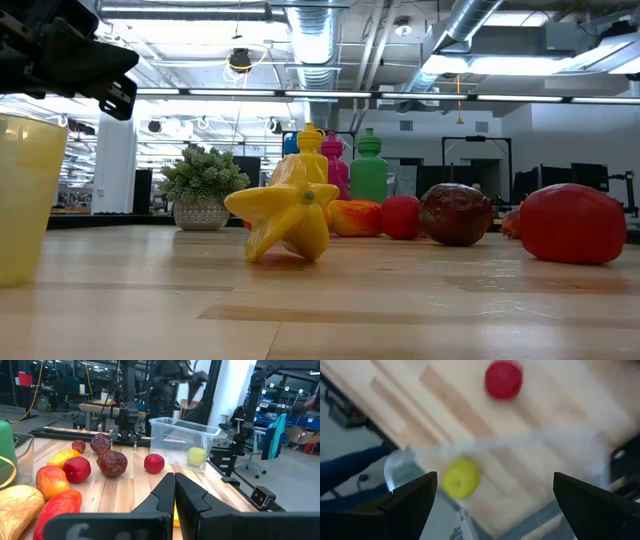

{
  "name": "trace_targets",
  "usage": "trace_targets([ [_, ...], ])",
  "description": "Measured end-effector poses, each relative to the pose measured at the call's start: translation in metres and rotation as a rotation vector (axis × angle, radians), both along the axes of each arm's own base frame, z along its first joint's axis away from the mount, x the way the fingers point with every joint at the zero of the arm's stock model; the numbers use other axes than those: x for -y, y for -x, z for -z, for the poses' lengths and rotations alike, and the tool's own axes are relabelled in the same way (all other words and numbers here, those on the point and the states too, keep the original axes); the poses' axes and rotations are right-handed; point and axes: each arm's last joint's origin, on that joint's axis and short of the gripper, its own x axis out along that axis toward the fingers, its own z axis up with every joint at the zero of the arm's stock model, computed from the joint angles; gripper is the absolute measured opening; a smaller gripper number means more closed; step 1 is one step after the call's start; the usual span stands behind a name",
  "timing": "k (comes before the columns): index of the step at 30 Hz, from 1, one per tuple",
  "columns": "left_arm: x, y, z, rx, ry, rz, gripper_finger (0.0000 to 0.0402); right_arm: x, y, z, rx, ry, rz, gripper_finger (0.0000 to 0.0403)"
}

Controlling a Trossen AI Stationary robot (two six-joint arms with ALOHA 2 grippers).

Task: Pick & Place Food Item
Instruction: Put the yellow starfruit into the white bin

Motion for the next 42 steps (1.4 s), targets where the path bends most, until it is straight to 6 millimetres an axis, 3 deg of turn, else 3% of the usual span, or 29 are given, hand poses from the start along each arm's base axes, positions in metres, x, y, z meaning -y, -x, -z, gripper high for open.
trace_targets([
  [4,0.000,0.000,0.000,0.000,0.000,0.000,0.0000,0.026,-0.023,-0.005,0.003,0.043,-0.019,0.0386],
  [12,0.000,0.000,0.000,0.000,0.000,0.000,0.0000,0.056,-0.095,0.029,0.026,0.106,-0.025,0.0386],
  [18,0.000,0.000,0.000,0.000,0.000,0.000,0.0000,0.057,-0.150,0.071,0.085,0.101,-0.021,0.0386],
  [24,0.000,0.000,0.000,0.000,0.000,0.000,0.0000,0.050,-0.192,0.109,0.182,0.069,-0.051,0.0386],
  [33,0.000,0.000,0.000,-0.001,0.000,0.000,0.0000,0.047,-0.231,0.147,0.322,0.050,-0.076,0.0363],
  [42,0.000,0.000,0.000,-0.002,0.000,0.000,0.0000,0.048,-0.237,0.148,0.329,0.090,-0.066,0.0361],
])
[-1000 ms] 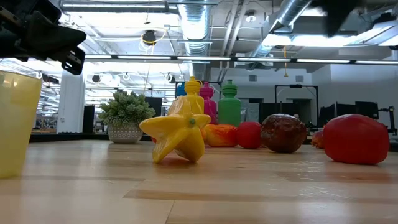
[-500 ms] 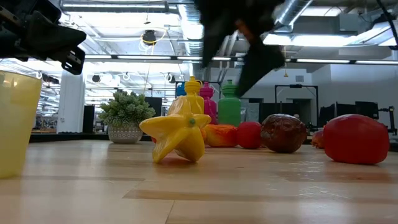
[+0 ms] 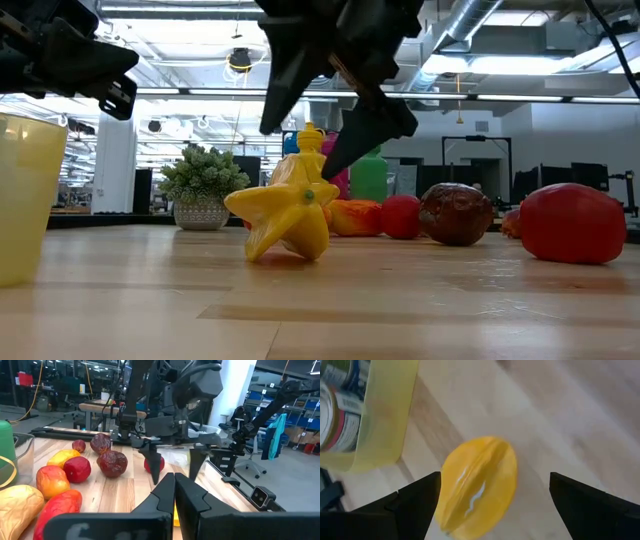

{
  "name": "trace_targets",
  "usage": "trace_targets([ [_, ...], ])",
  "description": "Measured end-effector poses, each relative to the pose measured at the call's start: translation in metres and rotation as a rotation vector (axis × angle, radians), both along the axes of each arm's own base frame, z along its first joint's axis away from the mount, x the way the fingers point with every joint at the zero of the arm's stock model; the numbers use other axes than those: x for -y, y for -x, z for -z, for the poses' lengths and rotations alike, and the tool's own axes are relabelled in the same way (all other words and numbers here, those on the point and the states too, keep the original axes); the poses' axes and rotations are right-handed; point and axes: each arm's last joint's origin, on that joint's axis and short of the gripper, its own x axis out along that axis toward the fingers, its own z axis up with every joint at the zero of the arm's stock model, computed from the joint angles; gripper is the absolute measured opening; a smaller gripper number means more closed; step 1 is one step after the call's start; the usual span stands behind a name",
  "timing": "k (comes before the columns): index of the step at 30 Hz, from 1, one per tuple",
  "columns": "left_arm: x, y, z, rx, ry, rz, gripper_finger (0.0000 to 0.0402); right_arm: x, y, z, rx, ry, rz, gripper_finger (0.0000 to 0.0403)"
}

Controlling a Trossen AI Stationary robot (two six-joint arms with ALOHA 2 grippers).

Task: Pick & Place Food Item
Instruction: Put the yellow starfruit into the white bin

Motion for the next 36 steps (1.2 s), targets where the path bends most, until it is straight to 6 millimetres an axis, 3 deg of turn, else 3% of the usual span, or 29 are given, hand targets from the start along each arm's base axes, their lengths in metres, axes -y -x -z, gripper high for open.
trace_targets([
  [6,0.000,0.000,0.000,0.000,0.000,0.000,0.0000,-0.001,0.000,0.000,0.014,0.031,0.013,0.0360],
  [14,0.000,0.000,0.000,0.000,0.000,0.000,0.0000,-0.017,0.005,-0.001,0.039,0.089,0.019,0.0360],
  [20,0.000,0.000,0.000,-0.001,0.000,0.000,0.0000,-0.025,-0.002,0.022,0.023,0.115,0.007,0.0360],
  [24,0.000,0.000,0.000,-0.005,-0.001,0.000,0.0000,-0.029,-0.005,0.026,0.009,0.113,-0.015,0.0344],
  [29,-0.001,0.000,0.000,-0.002,-0.001,-0.007,0.0000,-0.029,-0.003,0.028,-0.035,0.111,0.006,0.0259],
  [36,-0.003,-0.001,0.000,0.004,0.000,-0.037,0.0000,-0.028,-0.001,0.027,-0.068,0.081,-0.011,0.0064],
])
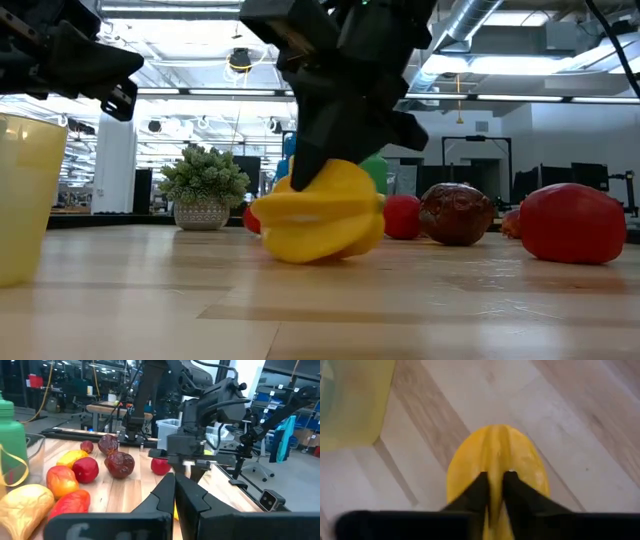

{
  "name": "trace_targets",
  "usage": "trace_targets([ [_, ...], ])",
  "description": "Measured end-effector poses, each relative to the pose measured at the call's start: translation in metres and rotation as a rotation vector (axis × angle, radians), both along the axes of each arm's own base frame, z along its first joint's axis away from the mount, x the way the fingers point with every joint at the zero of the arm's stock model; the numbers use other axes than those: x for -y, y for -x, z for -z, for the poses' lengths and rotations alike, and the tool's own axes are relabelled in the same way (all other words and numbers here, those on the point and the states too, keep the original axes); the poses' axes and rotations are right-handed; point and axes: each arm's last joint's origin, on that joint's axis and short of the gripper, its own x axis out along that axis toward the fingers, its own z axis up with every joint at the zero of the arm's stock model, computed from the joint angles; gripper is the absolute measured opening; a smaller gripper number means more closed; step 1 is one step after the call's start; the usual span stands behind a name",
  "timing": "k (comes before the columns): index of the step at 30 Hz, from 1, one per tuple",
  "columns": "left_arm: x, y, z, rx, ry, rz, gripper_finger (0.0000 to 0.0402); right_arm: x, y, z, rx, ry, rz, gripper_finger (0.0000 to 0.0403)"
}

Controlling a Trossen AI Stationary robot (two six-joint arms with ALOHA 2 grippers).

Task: Pick & Place Food Item
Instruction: Put the yellow starfruit into the white bin

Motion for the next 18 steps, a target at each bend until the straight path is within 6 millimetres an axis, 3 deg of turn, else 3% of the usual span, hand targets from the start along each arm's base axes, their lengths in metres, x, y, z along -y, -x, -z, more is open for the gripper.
trace_targets([
  [2,-0.001,0.000,0.000,-0.001,0.000,-0.009,0.0000,0.000,0.000,-0.001,-0.005,-0.002,-0.019,0.0022],
  [7,-0.003,0.000,0.000,-0.006,0.000,-0.031,0.0000,0.002,0.005,-0.014,0.009,-0.001,-0.035,0.0022],
  [18,-0.010,0.000,0.001,-0.007,0.000,-0.103,0.0000,0.028,0.034,-0.119,0.288,0.073,-0.033,0.0005],
])
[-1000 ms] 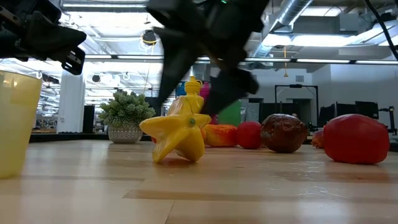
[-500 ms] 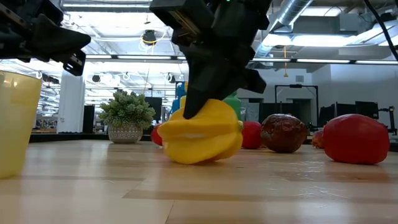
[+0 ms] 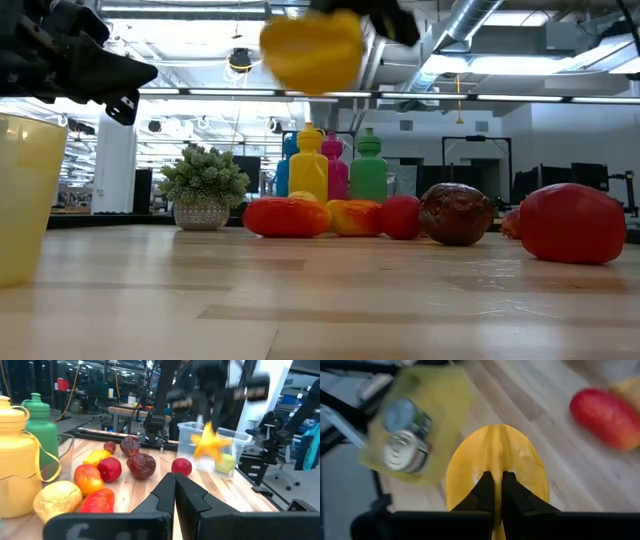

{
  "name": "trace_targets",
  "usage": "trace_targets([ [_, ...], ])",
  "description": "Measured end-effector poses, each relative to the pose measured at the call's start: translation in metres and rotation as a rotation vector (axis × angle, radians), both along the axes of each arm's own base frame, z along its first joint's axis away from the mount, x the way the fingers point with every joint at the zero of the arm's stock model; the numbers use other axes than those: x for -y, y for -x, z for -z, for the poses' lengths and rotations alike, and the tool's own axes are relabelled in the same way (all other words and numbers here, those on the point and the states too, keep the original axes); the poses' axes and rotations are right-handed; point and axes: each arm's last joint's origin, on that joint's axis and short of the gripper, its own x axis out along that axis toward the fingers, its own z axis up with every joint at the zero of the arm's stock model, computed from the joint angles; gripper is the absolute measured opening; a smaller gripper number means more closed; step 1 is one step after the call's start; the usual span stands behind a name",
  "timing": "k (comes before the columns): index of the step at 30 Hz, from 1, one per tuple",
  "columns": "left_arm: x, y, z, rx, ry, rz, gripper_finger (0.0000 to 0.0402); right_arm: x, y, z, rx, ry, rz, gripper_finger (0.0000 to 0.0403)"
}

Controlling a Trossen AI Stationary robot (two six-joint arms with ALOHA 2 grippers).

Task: Pick & Place Food Item
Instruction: Put the yellow starfruit into the white bin

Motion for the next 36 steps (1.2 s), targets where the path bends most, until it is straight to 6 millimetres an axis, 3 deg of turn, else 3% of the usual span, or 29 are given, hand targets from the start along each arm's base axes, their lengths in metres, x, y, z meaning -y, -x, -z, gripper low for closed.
trace_targets([
  [8,-0.002,0.000,0.000,0.000,0.000,-0.022,0.0000,0.013,0.034,-0.072,0.246,-0.019,-0.052,0.0005],
  [16,-0.002,0.000,0.000,0.002,0.000,-0.027,0.0000,0.010,0.056,-0.119,0.508,-0.071,-0.125,0.0005],
  [24,-0.002,0.000,0.000,0.003,0.000,-0.027,0.0000,0.009,0.055,-0.128,0.589,-0.108,-0.159,0.0006],
  [31,-0.003,0.000,0.000,0.003,0.000,-0.028,0.0000,-0.010,0.059,-0.150,0.791,-0.237,-0.432,0.0005],
  [36,-0.003,0.000,0.000,0.003,0.000,-0.028,0.0000,-0.026,0.075,-0.157,0.779,-0.342,-0.585,0.0005],
])
